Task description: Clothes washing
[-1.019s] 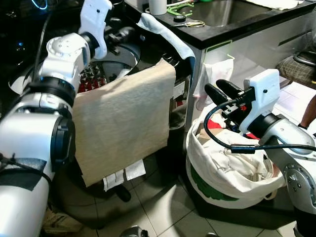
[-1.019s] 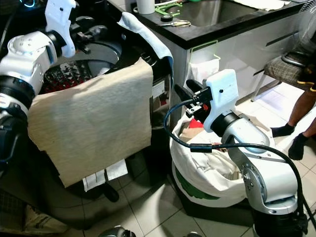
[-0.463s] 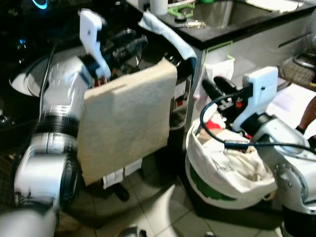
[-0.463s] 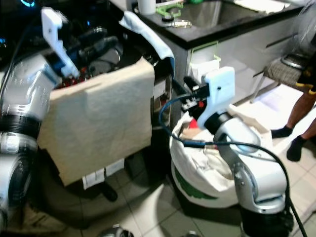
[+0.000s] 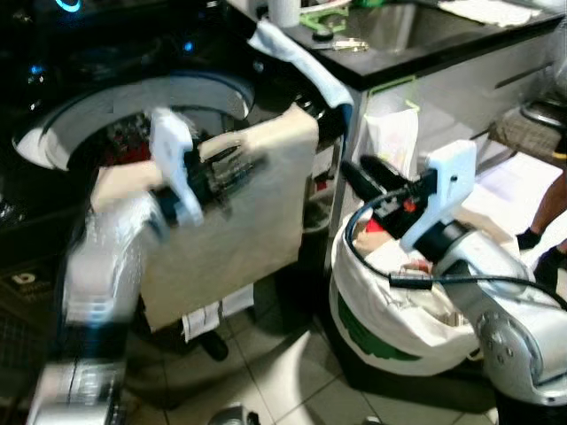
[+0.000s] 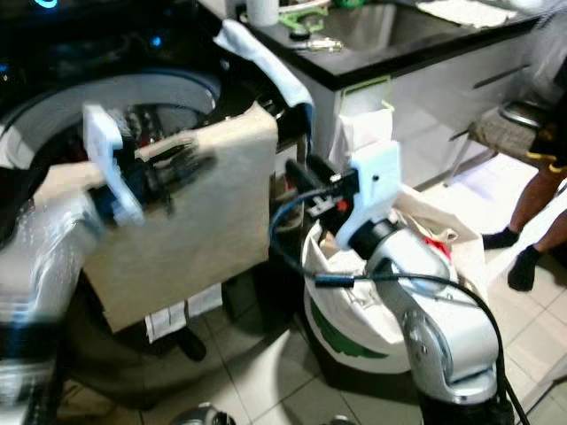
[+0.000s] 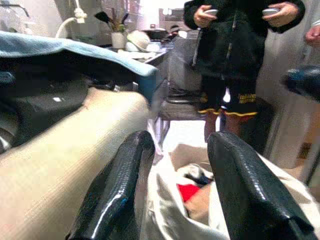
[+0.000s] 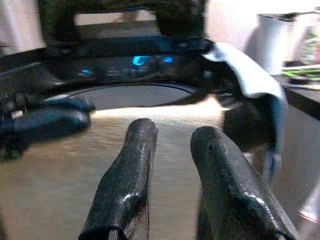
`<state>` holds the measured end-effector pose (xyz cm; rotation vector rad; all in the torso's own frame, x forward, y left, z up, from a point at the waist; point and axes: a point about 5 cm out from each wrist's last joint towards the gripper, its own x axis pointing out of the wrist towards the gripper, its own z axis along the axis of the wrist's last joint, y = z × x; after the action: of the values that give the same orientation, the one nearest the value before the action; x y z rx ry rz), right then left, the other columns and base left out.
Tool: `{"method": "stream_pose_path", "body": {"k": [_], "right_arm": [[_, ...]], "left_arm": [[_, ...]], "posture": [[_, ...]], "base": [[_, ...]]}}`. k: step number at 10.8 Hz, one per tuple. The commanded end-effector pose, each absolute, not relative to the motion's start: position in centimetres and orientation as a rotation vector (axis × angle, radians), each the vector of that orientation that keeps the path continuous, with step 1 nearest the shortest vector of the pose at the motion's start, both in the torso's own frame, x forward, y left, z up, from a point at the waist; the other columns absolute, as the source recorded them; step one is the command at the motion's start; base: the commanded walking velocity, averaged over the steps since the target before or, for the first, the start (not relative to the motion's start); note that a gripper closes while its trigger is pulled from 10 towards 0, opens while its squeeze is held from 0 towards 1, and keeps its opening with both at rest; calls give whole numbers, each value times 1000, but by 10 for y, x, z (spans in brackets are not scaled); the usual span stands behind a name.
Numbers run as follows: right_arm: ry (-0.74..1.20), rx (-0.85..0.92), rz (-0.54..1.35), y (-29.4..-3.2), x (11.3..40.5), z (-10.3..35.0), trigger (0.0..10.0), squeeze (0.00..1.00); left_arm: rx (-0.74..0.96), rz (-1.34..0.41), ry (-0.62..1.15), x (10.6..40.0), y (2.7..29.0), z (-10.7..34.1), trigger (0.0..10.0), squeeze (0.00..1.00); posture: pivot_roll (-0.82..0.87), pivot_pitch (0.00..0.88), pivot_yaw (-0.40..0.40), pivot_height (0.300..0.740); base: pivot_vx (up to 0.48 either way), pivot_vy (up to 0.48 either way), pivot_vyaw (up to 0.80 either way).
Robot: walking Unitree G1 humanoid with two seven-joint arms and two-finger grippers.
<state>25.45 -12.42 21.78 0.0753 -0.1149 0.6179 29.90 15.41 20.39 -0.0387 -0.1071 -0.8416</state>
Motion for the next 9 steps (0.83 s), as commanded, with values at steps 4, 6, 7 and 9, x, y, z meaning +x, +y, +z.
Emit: {"method": "stream_pose_path", "body": {"k": [4,6,7,9], "right_arm": [[11,89,659,-118,246,193,10000,0],[127,44,614,-122,245,162,10000,0],[156,47,596,-123,245,153,10000,0],[277,57,418,-139,250,109,10000,0]], "left_arm": [[-36,-893,22,240,137,185,10000,0],[61,-762,167,239,138,150,10000,0],[94,-695,192,241,138,139,10000,0],[104,-500,233,246,138,105,10000,0]], "posture": [[-71,0,40,719],[-64,0,30,719],[-56,0,29,719],[-54,0,33,719]], "base": [[0,0,0],[0,0,0],[0,0,0],[0,0,0]]}}
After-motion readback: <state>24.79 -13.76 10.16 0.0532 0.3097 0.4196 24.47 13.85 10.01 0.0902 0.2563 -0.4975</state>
